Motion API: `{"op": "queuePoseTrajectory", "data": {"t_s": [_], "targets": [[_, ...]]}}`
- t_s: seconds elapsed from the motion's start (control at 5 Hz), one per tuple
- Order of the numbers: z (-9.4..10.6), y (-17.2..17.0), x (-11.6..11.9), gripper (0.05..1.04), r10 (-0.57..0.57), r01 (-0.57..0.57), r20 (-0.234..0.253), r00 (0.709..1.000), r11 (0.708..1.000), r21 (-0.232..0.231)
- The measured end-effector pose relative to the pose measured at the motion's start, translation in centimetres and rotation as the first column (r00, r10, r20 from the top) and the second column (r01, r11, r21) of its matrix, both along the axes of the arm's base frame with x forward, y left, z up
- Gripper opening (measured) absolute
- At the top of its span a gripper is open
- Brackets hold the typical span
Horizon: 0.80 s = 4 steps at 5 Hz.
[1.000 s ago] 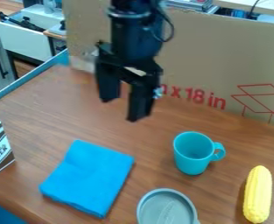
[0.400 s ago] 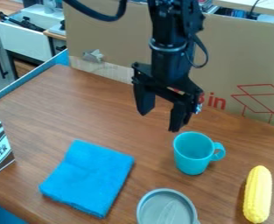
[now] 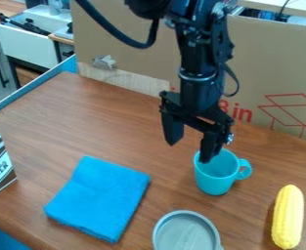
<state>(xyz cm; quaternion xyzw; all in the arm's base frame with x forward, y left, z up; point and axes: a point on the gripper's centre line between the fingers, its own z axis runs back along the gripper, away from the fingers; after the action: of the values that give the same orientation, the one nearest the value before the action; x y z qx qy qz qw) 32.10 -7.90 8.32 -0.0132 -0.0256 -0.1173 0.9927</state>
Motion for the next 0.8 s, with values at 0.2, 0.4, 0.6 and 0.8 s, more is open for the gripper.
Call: {"op": "queuePoseTrajectory", "data": {"t_s": [0.2, 0.4, 0.6, 0.8], "targets": [[-1.6, 1.2, 0.8, 1.001, 0.017, -0.017, -0.041, 0.999, 1.000, 0.006], [-2.7, 1.2, 1.1, 1.001, 0.014, -0.013, -0.058, 0.998, 1.000, 0.011], [-2.9, 1.6, 1.7, 1.001, 0.020, -0.019, -0.042, 0.999, 1.000, 0.006], [-2.6, 1.6, 2.2, 1.001, 0.045, -0.045, -0.022, 0.999, 0.999, -0.005]]}}
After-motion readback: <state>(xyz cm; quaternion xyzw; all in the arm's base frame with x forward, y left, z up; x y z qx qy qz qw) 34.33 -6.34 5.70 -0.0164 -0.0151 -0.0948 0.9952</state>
